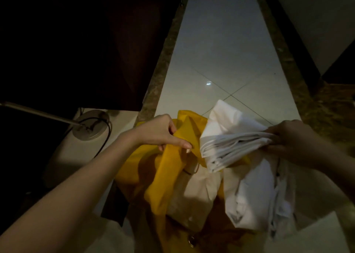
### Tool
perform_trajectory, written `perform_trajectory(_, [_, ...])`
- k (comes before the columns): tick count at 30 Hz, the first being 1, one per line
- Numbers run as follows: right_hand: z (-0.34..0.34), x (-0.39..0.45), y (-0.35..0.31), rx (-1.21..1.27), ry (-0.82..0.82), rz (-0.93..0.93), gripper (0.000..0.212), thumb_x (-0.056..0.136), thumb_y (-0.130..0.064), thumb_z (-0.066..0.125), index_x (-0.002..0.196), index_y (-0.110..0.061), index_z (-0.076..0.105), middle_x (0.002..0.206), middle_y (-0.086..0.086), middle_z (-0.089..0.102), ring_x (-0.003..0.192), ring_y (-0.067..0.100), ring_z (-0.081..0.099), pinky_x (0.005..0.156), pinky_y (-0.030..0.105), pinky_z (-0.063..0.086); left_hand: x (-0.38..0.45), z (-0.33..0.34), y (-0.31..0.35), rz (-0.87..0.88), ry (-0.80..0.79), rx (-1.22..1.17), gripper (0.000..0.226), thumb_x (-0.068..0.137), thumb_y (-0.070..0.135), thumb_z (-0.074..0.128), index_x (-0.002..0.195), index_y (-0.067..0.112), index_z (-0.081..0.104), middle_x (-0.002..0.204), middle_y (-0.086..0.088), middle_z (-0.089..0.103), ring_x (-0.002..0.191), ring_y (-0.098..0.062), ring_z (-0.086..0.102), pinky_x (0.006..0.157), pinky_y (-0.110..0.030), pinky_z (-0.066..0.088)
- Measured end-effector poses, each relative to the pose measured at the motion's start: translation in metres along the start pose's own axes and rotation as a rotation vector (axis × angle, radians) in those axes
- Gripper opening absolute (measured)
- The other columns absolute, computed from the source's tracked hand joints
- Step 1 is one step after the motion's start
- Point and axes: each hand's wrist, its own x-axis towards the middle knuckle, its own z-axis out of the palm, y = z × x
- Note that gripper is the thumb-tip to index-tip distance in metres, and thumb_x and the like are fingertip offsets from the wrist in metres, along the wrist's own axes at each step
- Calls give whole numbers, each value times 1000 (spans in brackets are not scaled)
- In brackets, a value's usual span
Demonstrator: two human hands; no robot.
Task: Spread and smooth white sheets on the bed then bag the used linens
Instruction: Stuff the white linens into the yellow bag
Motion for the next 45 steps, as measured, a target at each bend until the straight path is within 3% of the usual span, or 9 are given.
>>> perform_trajectory(7, [-4, -13, -4, 66, -56, -93, 31, 80, -31, 72, 71, -49, 48, 67, -19, 57, 63, -1, 59, 61, 11, 47, 13, 4, -26, 43, 380, -308, 50, 81, 39, 69, 49, 7, 48, 43, 2, 43, 39, -8, 39, 45, -19, 33])
perform_trajectory(10, [-4, -20, -7, 116, -138, -137, 3, 77, -41, 65, 79, -42, 63, 72, -14, 66, 69, 0, 64, 73, 14, 50, 20, -12, -46, -56, 559, -348, 52, 83, 46, 65, 49, 12, 44, 39, 7, 39, 37, -7, 36, 45, -23, 31])
perform_trajectory(14, [15, -18, -19, 128, -268, -232, 51, 71, -62, 47, 104, -35, 74, 89, -13, 72, 82, 1, 66, 72, 22, 51, 24, -27, -69, -154, 692, -253, 58, 87, 46, 65, 45, 17, 38, 35, 10, 33, 33, -7, 33, 44, -24, 28])
perform_trajectory(22, [75, 12, -29, 62, -256, -240, 49, 69, -38, 51, 114, -38, 70, 92, 2, 74, 90, 19, 67, 73, 30, 46, 7, -34, -106, -373, 834, -172, 53, 89, 44, 64, 51, 11, 45, 52, -6, 42, 49, -19, 43, 50, -28, 36])
perform_trajectory(32, [110, 61, -21, 18, -98, -156, 27, 86, -27, 65, 111, -21, 73, 98, 4, 73, 92, 17, 65, 64, 20, 30, -13, -32, -118, -419, 808, -99, 59, 85, 58, 60, 55, 10, 46, 51, -9, 44, 52, -26, 46, 53, -29, 35])
perform_trajectory(35, [117, 70, -27, 65, 7, -130, 31, 85, -34, 69, 110, -16, 72, 101, 6, 72, 94, 21, 66, 70, 21, 35, -15, -24, -92, -417, 758, 133, 68, 68, 73, 63, 103, 15, 57, 74, -2, 58, 73, -25, 58, 60, -31, 42])
perform_trajectory(37, [131, 72, -33, 172, 54, -139, 36, 85, -44, 64, 107, -18, 72, 97, 7, 71, 92, 27, 67, 75, 27, 47, -18, -13, -73, -360, 692, 296, 88, 73, 61, 72, 144, 28, 31, 115, -9, 61, 104, -30, 59, 80, -39, 48])
perform_trajectory(40, [152, 68, -51, 266, -9, -187, 37, 86, -48, 60, 110, -22, 70, 99, 1, 70, 95, 25, 67, 73, 28, 47, -17, 1, -64, -243, 469, 514, 79, 86, 43, 68, 150, 41, 21, 138, -13, 43, 121, -32, 51, 95, -38, 42])
perform_trajectory(45, [152, 71, -46, 605, -440, 16, 111, 52, -87, 57, 147, -32, 37, 147, -4, 43, 136, 16, 39, 114, 30, 28, -19, -14, -93, -151, 361, 189, 69, 81, 27, 75, 143, 26, 44, 140, -6, 43, 131, -21, 41, 105, -27, 32])
